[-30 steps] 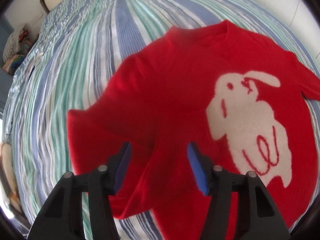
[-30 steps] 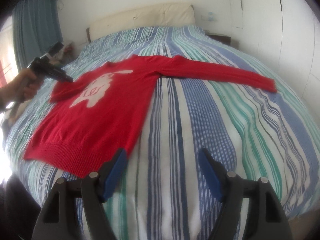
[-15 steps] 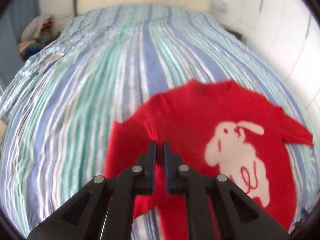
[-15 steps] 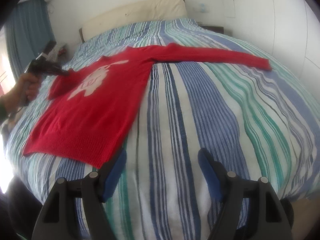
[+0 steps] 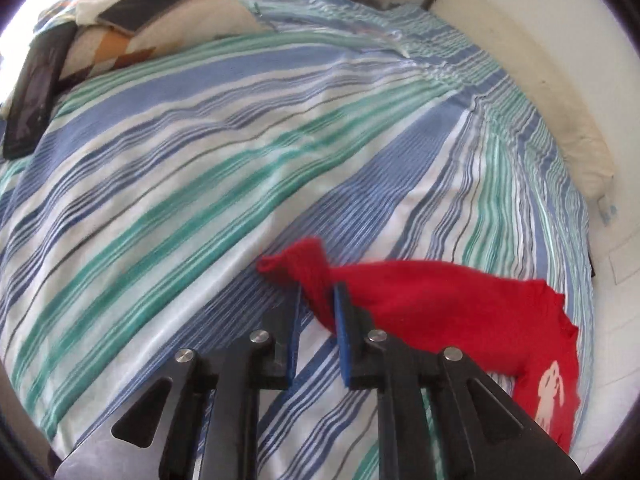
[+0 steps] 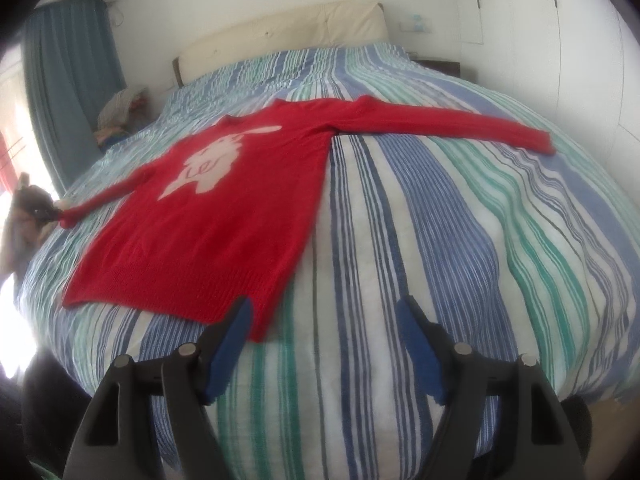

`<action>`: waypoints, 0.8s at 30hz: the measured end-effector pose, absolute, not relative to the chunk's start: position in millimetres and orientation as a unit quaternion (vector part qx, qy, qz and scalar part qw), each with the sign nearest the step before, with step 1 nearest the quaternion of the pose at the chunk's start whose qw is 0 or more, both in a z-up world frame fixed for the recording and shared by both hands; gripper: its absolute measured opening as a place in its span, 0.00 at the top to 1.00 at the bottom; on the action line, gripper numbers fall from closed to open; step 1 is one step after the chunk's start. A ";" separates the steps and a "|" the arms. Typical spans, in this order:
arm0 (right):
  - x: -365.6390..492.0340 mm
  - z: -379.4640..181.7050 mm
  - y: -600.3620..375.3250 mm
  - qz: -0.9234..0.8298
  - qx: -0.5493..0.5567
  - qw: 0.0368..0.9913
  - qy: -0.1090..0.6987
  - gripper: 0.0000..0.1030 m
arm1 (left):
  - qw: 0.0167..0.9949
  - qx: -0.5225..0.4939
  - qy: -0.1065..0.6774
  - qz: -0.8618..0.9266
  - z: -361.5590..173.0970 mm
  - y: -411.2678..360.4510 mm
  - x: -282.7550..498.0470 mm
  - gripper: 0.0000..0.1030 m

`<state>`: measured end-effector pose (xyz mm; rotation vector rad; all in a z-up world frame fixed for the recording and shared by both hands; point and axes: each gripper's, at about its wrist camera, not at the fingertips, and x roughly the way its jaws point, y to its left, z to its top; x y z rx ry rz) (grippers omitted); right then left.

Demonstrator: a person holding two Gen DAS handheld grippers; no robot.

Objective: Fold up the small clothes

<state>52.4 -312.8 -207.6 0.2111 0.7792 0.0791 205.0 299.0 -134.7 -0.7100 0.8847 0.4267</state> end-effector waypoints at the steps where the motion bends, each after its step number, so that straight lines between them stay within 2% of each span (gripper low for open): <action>1: 51.3 -205.8 -311.2 0.040 0.102 0.919 0.378 0.29 | 0.821 -0.347 0.409 0.197 -139.5 304.5 198.3 0.61; 3: 48.5 -202.1 -309.2 0.039 0.098 0.920 0.376 0.29 | 0.822 -0.373 0.385 0.192 -144.3 315.7 186.3 0.46; 8: 46.6 -197.5 -308.3 0.035 0.093 0.920 0.380 0.29 | 0.821 -0.403 0.365 0.175 -143.8 338.7 185.4 0.46; 9: 47.9 -197.5 -307.8 0.034 0.093 0.919 0.382 0.29 | 0.820 -0.397 0.379 0.162 -145.3 339.9 192.5 0.44; 13: 55.9 -196.5 -301.2 0.038 0.090 0.917 0.387 0.29 | 0.827 -0.333 0.438 0.112 -150.9 324.8 221.2 0.44; 14: 57.6 -195.3 -299.0 0.039 0.088 0.918 0.386 0.29 | 0.831 -0.307 0.451 0.111 -151.2 318.2 226.1 0.47; 15: 58.9 -193.6 -296.8 0.040 0.087 0.918 0.384 0.29 | 0.835 -0.277 0.460 0.119 -150.9 312.5 228.1 0.74; 16: 59.6 -191.6 -294.8 0.041 0.086 0.920 0.381 0.29 | 0.834 -0.255 0.473 0.125 -152.3 309.5 231.1 0.95; 21: 58.5 -184.8 -287.4 0.043 0.071 0.924 0.374 0.29 | 0.850 -0.229 0.428 0.202 -129.9 329.2 227.0 0.96; 24: 56.7 -183.8 -287.7 0.038 0.062 0.925 0.374 0.29 | 0.843 -0.225 0.431 0.229 -134.7 340.4 233.9 0.97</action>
